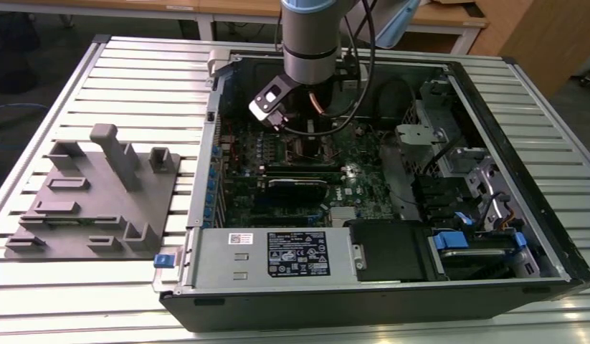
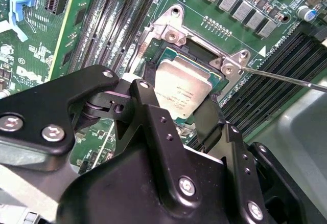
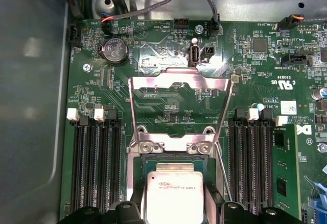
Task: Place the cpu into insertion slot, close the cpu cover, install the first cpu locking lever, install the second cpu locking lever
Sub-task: 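Place the cpu into insertion slot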
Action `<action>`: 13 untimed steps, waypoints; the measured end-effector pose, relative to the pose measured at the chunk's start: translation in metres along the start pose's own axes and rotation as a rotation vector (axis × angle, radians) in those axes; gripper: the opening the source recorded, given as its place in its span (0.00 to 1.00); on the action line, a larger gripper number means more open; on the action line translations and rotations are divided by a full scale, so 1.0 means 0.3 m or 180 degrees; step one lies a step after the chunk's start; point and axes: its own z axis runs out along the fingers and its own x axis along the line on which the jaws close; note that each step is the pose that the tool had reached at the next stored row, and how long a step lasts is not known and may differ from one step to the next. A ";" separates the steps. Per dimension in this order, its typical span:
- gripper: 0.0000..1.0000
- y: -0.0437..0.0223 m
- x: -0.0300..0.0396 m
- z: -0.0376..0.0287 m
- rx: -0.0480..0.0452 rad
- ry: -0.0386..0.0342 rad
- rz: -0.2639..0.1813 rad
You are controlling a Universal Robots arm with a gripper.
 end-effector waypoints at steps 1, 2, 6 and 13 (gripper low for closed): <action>0.54 0.000 0.001 0.000 0.0000 0.0000 0.0000; 0.54 0.001 0.001 0.000 0.0000 -0.0001 0.0000; 0.54 0.000 0.001 0.004 0.0000 -0.0001 0.0000; 0.54 0.000 0.001 0.004 0.0000 -0.0001 0.0000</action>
